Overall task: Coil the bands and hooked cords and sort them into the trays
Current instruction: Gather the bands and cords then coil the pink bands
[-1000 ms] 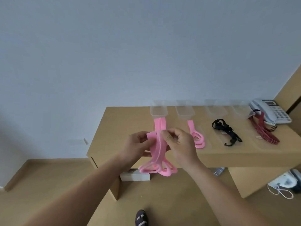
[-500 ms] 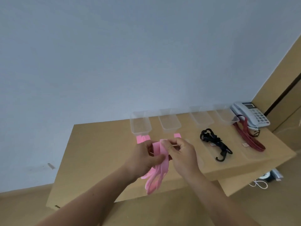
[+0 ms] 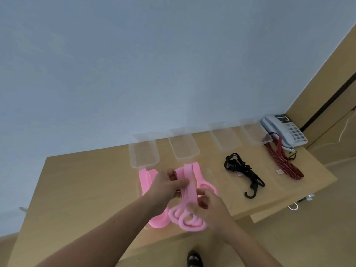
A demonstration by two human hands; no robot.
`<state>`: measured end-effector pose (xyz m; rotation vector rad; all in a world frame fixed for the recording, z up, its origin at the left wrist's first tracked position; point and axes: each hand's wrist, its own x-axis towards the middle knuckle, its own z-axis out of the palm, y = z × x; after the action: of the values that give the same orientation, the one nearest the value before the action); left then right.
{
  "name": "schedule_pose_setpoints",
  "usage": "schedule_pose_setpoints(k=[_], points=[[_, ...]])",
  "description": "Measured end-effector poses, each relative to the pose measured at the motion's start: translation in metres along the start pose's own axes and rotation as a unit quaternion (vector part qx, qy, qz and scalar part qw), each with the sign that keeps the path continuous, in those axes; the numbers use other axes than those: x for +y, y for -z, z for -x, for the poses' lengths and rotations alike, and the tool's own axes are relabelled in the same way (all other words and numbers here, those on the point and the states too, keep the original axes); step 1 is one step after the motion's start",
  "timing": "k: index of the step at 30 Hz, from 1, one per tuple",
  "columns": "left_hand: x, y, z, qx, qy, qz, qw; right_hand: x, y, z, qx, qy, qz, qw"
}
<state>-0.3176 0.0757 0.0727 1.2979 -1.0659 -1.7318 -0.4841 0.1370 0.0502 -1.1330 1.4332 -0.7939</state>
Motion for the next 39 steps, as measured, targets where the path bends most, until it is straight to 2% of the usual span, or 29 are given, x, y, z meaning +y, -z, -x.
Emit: schedule_pose_setpoints(k=[2, 6, 12, 16, 19, 22, 26, 29, 32, 35, 39], points=[[-0.009, -0.007, -0.017, 0.026, 0.018, -0.020, 0.999, 0.005, 0.010, -0.012, -0.013, -0.011, 0.052, 0.998], [-0.024, -0.021, -0.058, 0.081, 0.066, -0.039, 0.994, 0.013, 0.035, -0.045, -0.014, -0.044, 0.061, 0.997], [-0.041, -0.030, -0.117, 0.122, 0.129, -0.088, 0.980, 0.021, 0.057, -0.102, -0.074, -0.073, 0.145, 0.984], [-0.049, -0.029, -0.144, 0.156, 0.140, -0.175, 0.962, 0.031, 0.058, -0.132, -0.085, -0.064, 0.175, 0.979], [-0.058, -0.030, -0.149, 0.170, 0.128, -0.262, 0.941, 0.043, 0.057, -0.138, -0.088, -0.021, 0.260, 0.961], [-0.066, -0.033, -0.147, 0.185, 0.107, -0.350, 0.912, 0.057, 0.058, -0.135, -0.049, 0.102, 0.374, 0.921], [-0.071, -0.044, -0.141, 0.176, 0.101, -0.378, 0.903, 0.051, 0.060, -0.128, -0.002, 0.171, 0.466, 0.868], [-0.075, -0.052, -0.136, 0.179, 0.073, -0.404, 0.894, 0.051, 0.065, -0.127, 0.043, 0.204, 0.468, 0.859], [-0.080, -0.055, -0.128, 0.178, 0.039, -0.454, 0.872, 0.062, 0.073, -0.128, 0.017, 0.208, 0.503, 0.839], [-0.087, -0.055, -0.116, 0.154, 0.022, -0.521, 0.839, 0.072, 0.079, -0.133, 0.006, 0.235, 0.490, 0.839], [-0.092, -0.058, -0.103, 0.127, 0.029, -0.544, 0.829, 0.072, 0.079, -0.137, -0.009, 0.270, 0.481, 0.834]])
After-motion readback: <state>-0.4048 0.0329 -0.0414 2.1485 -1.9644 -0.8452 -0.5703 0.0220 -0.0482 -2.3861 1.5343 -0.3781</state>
